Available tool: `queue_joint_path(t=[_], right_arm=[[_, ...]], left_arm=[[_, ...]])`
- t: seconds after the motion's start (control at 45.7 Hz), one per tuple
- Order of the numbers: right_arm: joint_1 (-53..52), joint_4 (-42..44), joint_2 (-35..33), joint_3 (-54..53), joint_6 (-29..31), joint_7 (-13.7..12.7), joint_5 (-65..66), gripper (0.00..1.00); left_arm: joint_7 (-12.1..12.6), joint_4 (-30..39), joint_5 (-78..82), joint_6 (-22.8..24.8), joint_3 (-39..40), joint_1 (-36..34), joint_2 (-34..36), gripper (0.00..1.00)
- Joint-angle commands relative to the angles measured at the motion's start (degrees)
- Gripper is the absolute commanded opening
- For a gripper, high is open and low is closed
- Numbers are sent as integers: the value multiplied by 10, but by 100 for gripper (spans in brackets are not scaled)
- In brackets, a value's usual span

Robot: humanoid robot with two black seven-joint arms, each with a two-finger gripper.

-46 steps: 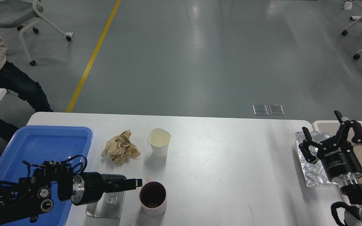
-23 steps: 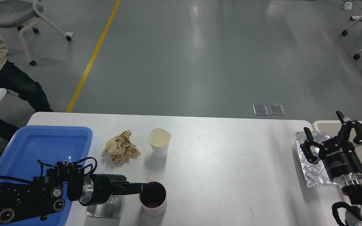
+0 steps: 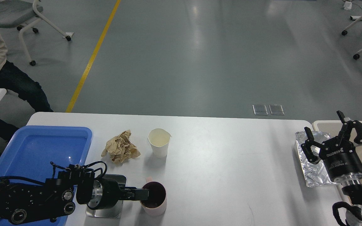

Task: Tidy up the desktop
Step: 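Grasp the pink mug with the left gripper and lift it, then carry the pink mug over the blue tray and lower it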

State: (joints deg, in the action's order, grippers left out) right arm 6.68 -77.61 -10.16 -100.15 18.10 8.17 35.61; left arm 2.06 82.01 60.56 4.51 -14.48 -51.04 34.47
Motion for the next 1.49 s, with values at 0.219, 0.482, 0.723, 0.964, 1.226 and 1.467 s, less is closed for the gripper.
queue_joint_path(t=[0.219, 0.482, 0.723, 0.964, 1.226, 1.467], right_arm=[[-3, 0, 0, 0, -2, 0, 1, 100], [-4, 8, -1, -1, -2, 0, 1, 100], [-4, 19, 0, -8, -2, 0, 1, 100], [-5, 19, 0, -7, -2, 0, 0, 100], [-5, 17, 1, -7, -3, 0, 0, 100], [-6, 17, 0, -6, -4, 0, 1, 100]], left_arm=[[1, 1, -4, -5, -40, -25, -5, 32], [-24, 1, -4, -5, -69, -50, -8, 1], [-33, 2, -42, -29, -60, -70, -8, 0], [-42, 30, -48, -20, -69, -116, 4, 0], [-41, 82, -55, -1, -71, -167, 59, 1], [-53, 113, -55, 28, -66, -201, 152, 2]])
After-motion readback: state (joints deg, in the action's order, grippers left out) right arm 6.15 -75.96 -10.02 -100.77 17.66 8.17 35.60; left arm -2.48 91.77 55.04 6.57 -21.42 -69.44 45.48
